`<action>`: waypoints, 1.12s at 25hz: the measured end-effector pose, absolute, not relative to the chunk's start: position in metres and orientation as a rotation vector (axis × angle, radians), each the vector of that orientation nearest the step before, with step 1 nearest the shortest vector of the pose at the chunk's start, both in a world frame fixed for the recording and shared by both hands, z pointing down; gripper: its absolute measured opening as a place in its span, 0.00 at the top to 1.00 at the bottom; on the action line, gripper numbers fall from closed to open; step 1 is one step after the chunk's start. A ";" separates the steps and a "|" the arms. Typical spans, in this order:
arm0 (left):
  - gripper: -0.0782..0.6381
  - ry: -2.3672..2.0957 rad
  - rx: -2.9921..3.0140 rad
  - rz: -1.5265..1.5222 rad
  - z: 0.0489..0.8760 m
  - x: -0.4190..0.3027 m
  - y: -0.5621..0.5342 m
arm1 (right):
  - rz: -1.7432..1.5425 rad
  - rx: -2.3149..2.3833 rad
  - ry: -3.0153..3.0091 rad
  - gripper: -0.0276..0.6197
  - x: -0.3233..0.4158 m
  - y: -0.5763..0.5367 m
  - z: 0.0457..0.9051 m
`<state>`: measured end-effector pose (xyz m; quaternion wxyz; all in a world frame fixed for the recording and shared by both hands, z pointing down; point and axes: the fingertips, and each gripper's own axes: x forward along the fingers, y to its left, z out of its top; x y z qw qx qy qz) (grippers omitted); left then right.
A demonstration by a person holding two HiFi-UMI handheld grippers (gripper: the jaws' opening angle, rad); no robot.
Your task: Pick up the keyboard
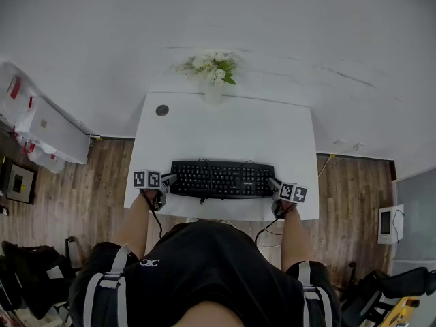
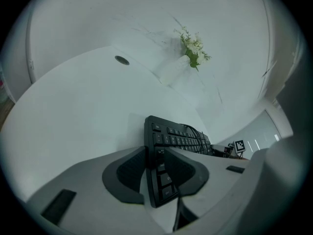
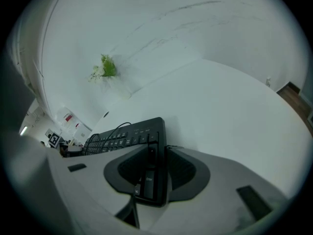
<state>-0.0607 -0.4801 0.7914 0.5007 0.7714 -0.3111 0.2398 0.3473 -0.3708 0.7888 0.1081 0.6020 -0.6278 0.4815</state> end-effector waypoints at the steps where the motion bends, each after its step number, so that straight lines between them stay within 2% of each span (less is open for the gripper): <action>1: 0.72 -0.751 1.870 0.569 0.789 -0.062 -0.480 | 1.410 1.769 -1.853 0.77 0.346 -0.370 0.787; 14: 0.72 -0.829 2.023 0.377 0.711 -0.059 -0.511 | 1.128 1.894 -2.040 0.77 0.352 -0.408 0.691; 28: 0.72 -0.894 2.419 0.049 0.515 -0.039 -0.568 | 0.561 2.079 -2.345 0.77 0.370 -0.457 0.488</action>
